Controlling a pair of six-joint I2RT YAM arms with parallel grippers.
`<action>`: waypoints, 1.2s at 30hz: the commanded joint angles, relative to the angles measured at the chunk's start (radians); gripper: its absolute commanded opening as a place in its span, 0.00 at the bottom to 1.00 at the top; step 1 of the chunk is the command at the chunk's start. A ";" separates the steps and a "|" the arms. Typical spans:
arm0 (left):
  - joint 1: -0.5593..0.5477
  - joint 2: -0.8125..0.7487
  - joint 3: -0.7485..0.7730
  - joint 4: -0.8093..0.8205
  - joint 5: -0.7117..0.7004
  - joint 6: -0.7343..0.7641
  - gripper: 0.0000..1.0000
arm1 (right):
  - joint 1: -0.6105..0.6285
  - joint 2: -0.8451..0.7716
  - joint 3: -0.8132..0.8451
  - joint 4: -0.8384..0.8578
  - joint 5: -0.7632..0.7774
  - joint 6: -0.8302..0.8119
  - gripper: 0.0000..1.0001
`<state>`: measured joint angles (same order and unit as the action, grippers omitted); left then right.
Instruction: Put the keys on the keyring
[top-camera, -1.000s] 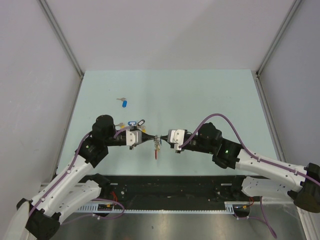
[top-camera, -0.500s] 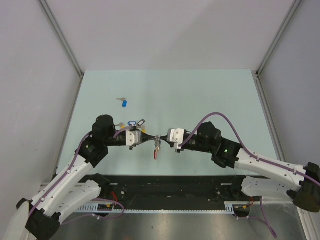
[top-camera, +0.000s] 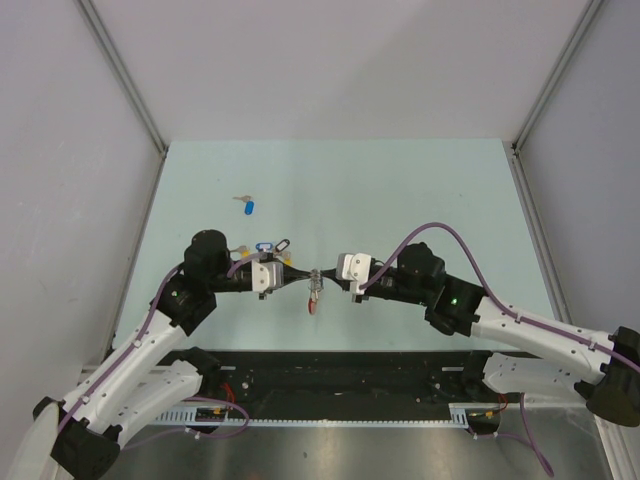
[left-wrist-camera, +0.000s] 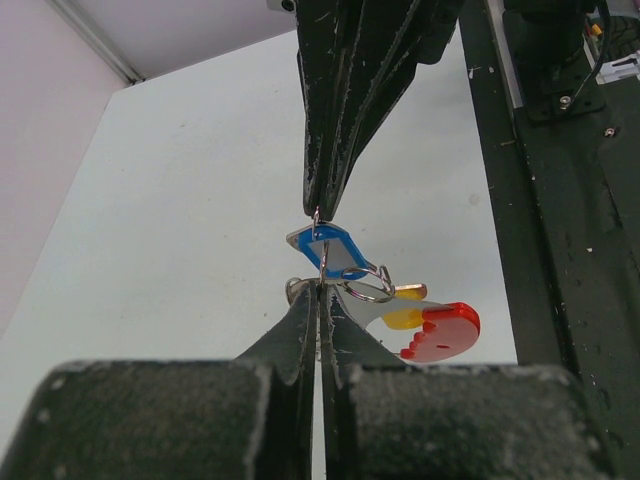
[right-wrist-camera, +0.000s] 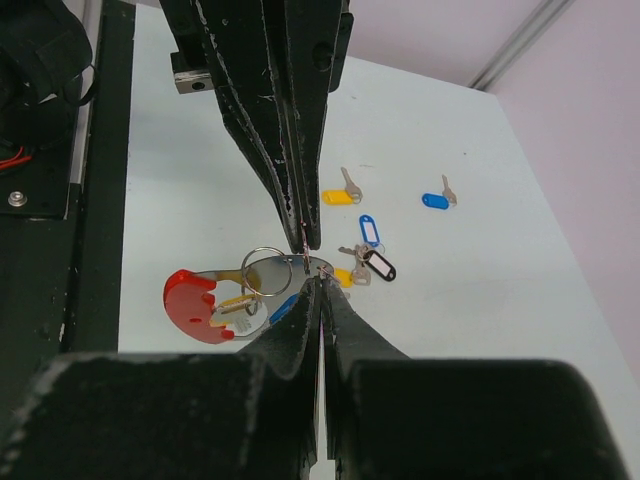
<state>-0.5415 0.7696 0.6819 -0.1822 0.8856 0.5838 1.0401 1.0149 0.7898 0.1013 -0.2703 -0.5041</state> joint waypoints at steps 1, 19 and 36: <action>-0.005 -0.020 0.001 0.036 -0.002 0.031 0.00 | -0.005 -0.029 0.046 0.021 -0.007 0.018 0.00; -0.005 -0.023 -0.004 0.053 0.003 0.022 0.01 | -0.022 -0.009 0.051 0.021 -0.050 0.041 0.00; -0.005 -0.029 -0.008 0.067 -0.007 0.014 0.00 | -0.029 0.008 0.063 0.011 -0.081 0.049 0.00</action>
<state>-0.5411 0.7578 0.6708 -0.1589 0.8749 0.5835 1.0164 1.0203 0.8040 0.0933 -0.3347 -0.4652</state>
